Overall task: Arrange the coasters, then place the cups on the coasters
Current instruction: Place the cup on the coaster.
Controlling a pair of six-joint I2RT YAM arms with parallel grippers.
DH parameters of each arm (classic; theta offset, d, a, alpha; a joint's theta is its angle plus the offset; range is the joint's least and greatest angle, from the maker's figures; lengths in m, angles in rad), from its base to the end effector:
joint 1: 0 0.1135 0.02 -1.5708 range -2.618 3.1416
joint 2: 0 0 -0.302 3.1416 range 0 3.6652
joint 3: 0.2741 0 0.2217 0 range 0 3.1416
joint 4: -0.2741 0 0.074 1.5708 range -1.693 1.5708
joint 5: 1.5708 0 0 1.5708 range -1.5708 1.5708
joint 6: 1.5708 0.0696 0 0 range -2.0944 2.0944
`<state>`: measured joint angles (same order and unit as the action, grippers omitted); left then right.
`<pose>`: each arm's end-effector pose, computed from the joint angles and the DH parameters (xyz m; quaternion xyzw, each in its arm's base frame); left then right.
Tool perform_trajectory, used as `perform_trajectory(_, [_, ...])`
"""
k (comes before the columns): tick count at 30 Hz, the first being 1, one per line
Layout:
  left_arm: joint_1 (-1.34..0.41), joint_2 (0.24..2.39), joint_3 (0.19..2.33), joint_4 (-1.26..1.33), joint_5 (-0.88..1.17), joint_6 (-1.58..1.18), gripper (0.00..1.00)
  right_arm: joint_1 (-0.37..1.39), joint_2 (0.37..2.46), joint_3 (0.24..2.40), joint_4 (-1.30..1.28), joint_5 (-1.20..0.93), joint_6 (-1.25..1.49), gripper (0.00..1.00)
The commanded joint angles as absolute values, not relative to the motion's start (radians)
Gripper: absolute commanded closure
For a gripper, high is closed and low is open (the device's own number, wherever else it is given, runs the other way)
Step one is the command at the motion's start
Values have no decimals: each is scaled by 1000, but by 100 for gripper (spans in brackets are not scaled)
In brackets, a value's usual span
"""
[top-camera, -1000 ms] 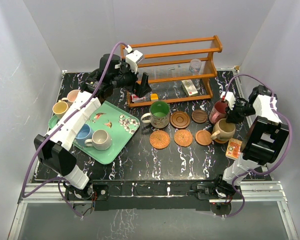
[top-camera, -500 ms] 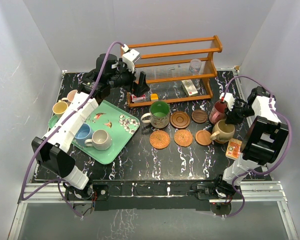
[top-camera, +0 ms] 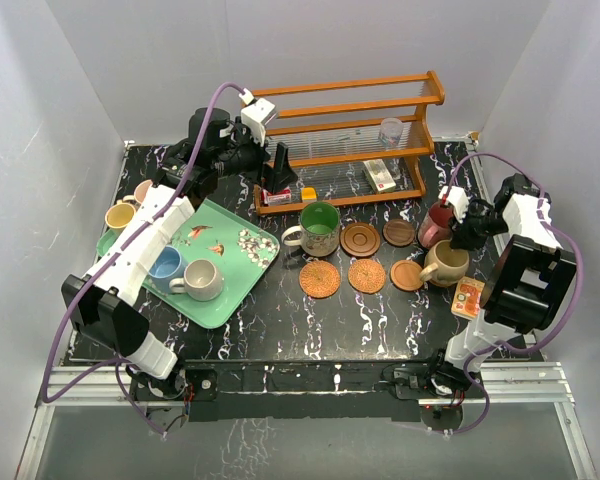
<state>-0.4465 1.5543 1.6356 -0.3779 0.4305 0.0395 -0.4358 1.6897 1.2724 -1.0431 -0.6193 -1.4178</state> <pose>0.3069 -0.1791 0.4525 0.3123 0.7316 -0.2856 0.5344 0.2796 -0.0856 0.2518 -0.4632 0.8307 0.1407 0.2749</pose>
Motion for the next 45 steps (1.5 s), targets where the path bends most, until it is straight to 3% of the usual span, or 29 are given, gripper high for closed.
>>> perform_trajectory(1, [-437, 1492, 1629, -352, 463, 26, 1, -430, 1625, 1267, -1057, -649, -1399, 95])
perform_trajectory(45, [-396, 1461, 1597, -330, 514, -7, 1, -430, 1561, 1227, -1035, -635, -1459, 87])
